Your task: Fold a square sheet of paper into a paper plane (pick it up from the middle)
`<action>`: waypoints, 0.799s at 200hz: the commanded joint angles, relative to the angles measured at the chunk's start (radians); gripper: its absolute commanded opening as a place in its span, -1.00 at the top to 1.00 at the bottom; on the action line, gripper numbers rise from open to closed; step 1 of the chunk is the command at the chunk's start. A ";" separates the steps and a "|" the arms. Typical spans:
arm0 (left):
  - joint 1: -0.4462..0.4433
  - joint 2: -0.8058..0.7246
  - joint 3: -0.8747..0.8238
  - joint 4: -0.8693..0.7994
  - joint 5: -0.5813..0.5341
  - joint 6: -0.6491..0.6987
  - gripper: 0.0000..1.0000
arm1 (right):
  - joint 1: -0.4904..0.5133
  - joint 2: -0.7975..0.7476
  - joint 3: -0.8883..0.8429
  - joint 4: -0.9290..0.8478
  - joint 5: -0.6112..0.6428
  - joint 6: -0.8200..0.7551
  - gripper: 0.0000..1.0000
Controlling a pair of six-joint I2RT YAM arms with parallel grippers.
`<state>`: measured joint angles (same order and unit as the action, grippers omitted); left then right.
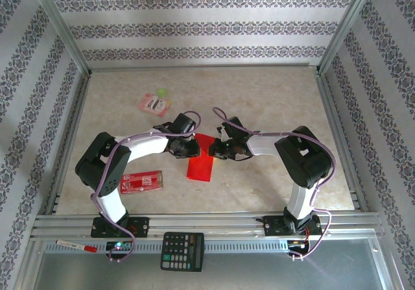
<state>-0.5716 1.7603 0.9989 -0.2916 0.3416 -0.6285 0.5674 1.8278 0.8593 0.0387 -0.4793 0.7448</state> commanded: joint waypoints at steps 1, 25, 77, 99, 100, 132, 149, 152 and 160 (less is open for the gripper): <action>0.017 0.007 -0.016 0.032 0.030 0.027 0.65 | 0.003 0.103 -0.060 -0.149 0.163 -0.037 0.80; 0.031 -0.002 -0.003 0.014 0.039 0.043 0.61 | 0.003 0.105 -0.057 -0.152 0.161 -0.038 0.80; 0.055 0.027 -0.024 -0.006 0.040 0.060 0.60 | 0.003 0.105 -0.051 -0.161 0.163 -0.044 0.80; 0.059 0.009 -0.034 -0.003 0.033 0.056 0.60 | 0.003 0.102 -0.056 -0.162 0.166 -0.044 0.81; 0.059 0.008 -0.034 -0.003 0.033 0.056 0.60 | 0.003 0.102 -0.057 -0.162 0.166 -0.044 0.81; 0.059 -0.033 0.009 -0.011 0.075 0.057 0.56 | 0.004 0.103 -0.051 -0.166 0.163 -0.044 0.81; 0.060 -0.056 0.026 0.015 0.117 0.044 0.53 | 0.005 0.103 -0.047 -0.168 0.162 -0.045 0.81; 0.060 -0.059 0.029 0.020 0.120 0.043 0.53 | 0.005 0.103 -0.048 -0.168 0.161 -0.045 0.81; 0.061 -0.060 0.037 0.028 0.123 0.041 0.53 | 0.005 0.102 -0.049 -0.168 0.163 -0.046 0.81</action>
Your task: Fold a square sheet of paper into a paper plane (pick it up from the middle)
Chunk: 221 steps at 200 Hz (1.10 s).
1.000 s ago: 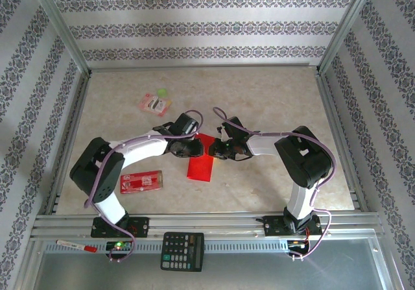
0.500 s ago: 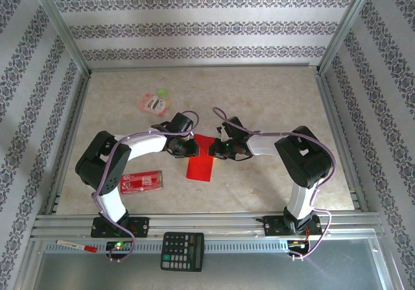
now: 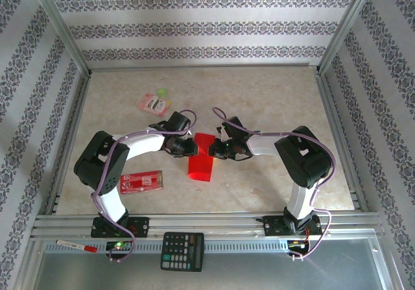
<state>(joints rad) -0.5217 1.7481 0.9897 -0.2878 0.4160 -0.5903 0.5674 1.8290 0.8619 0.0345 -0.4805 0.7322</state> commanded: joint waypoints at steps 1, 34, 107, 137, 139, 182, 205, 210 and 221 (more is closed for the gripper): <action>0.010 -0.047 0.047 0.027 0.048 0.004 0.53 | 0.005 0.100 -0.052 -0.164 0.164 -0.034 0.81; 0.029 0.036 0.100 0.038 0.051 0.013 0.54 | 0.005 0.099 -0.051 -0.165 0.163 -0.032 0.81; 0.081 0.164 0.157 0.057 0.049 0.032 0.59 | 0.005 0.101 -0.054 -0.171 0.168 -0.033 0.83; 0.083 0.114 0.157 0.094 0.118 0.005 0.52 | 0.005 0.094 -0.056 -0.173 0.169 -0.034 0.82; 0.083 0.110 0.155 0.099 0.124 0.001 0.52 | 0.005 0.093 -0.054 -0.173 0.169 -0.034 0.82; 0.097 0.146 0.154 0.124 0.135 -0.012 0.56 | 0.003 0.096 -0.048 -0.172 0.168 -0.036 0.83; 0.126 0.189 0.149 0.138 0.115 -0.003 0.60 | 0.003 0.094 -0.051 -0.172 0.168 -0.037 0.83; 0.131 0.198 0.149 0.138 0.111 -0.002 0.60 | 0.003 0.095 -0.053 -0.172 0.169 -0.037 0.83; 0.140 0.216 0.148 0.137 0.113 0.003 0.61 | 0.002 0.096 -0.055 -0.170 0.168 -0.037 0.83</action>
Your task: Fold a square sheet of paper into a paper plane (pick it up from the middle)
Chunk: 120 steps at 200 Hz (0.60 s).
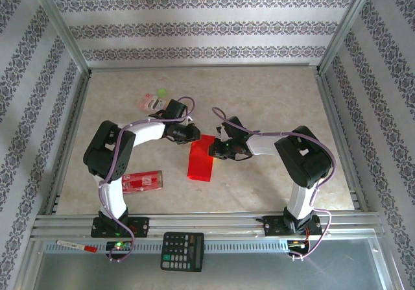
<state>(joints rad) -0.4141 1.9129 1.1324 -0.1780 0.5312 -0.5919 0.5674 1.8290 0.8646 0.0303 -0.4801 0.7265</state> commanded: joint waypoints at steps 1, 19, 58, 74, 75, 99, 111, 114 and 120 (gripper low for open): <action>0.033 0.052 0.006 0.026 -0.002 0.004 0.61 | 0.003 0.097 -0.058 -0.166 0.167 -0.031 0.83; 0.040 0.046 0.006 0.023 0.008 0.007 0.61 | 0.002 0.097 -0.060 -0.163 0.167 -0.030 0.83; 0.038 -0.026 0.009 0.059 0.053 -0.014 0.55 | 0.002 0.094 -0.060 -0.165 0.166 -0.030 0.84; 0.039 -0.026 0.002 0.095 0.083 -0.032 0.53 | 0.002 0.096 -0.057 -0.165 0.166 -0.032 0.84; 0.039 -0.024 0.002 0.096 0.083 -0.034 0.53 | 0.002 0.096 -0.056 -0.164 0.166 -0.032 0.84; 0.041 0.034 0.015 0.084 0.070 -0.026 0.52 | 0.002 0.099 -0.051 -0.165 0.163 -0.031 0.84; 0.047 0.064 0.021 0.071 0.049 -0.023 0.52 | 0.002 0.099 -0.050 -0.165 0.163 -0.033 0.84; 0.049 0.070 0.021 0.070 0.046 -0.023 0.52 | 0.002 0.099 -0.050 -0.165 0.163 -0.033 0.84; 0.054 0.079 0.019 0.070 0.035 -0.024 0.53 | 0.002 0.100 -0.049 -0.165 0.163 -0.032 0.84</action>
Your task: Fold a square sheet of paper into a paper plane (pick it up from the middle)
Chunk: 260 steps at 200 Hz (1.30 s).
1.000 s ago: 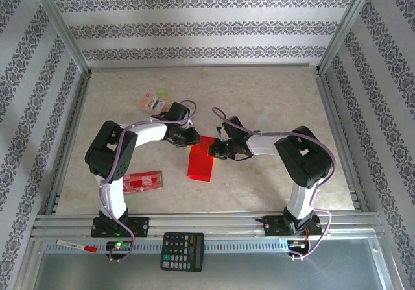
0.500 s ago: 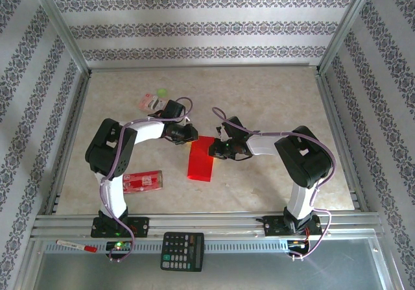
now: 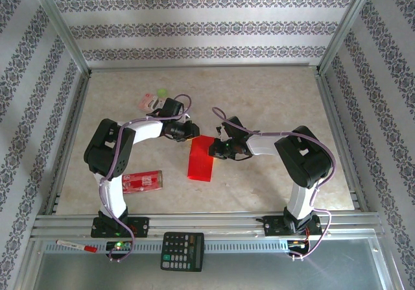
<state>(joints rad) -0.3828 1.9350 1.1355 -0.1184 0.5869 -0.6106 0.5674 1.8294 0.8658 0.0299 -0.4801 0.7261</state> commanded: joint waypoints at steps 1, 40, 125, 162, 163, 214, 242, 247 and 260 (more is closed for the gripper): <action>0.023 0.058 0.015 0.011 -0.022 -0.006 0.53 | 0.002 0.099 -0.050 -0.165 0.163 -0.032 0.84; 0.037 0.011 -0.008 -0.014 -0.038 0.008 0.52 | 0.000 0.102 -0.055 -0.163 0.164 -0.034 0.85; -0.075 -0.217 -0.347 0.157 0.116 -0.183 0.54 | -0.005 0.097 -0.063 -0.159 0.167 -0.033 0.85; -0.045 -0.213 -0.408 0.097 0.064 -0.130 0.62 | -0.008 0.103 -0.057 -0.163 0.167 -0.043 0.85; -0.045 -0.216 -0.409 0.094 0.063 -0.128 0.62 | -0.008 0.103 -0.057 -0.163 0.167 -0.043 0.85; -0.110 -0.403 -0.464 0.092 0.100 -0.182 0.53 | -0.012 0.093 -0.067 -0.164 0.171 -0.044 0.85; -0.127 -0.355 -0.485 0.102 0.122 -0.182 0.52 | -0.013 0.099 -0.063 -0.163 0.171 -0.045 0.85; -0.126 -0.341 -0.482 0.087 0.116 -0.169 0.52 | -0.013 0.101 -0.060 -0.163 0.170 -0.046 0.85; -0.126 -0.313 -0.481 0.039 0.090 -0.140 0.53 | -0.012 0.105 -0.056 -0.165 0.169 -0.050 0.86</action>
<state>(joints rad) -0.5041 1.5665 0.6720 -0.0154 0.6888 -0.7738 0.5667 1.8320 0.8677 0.0341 -0.4828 0.7071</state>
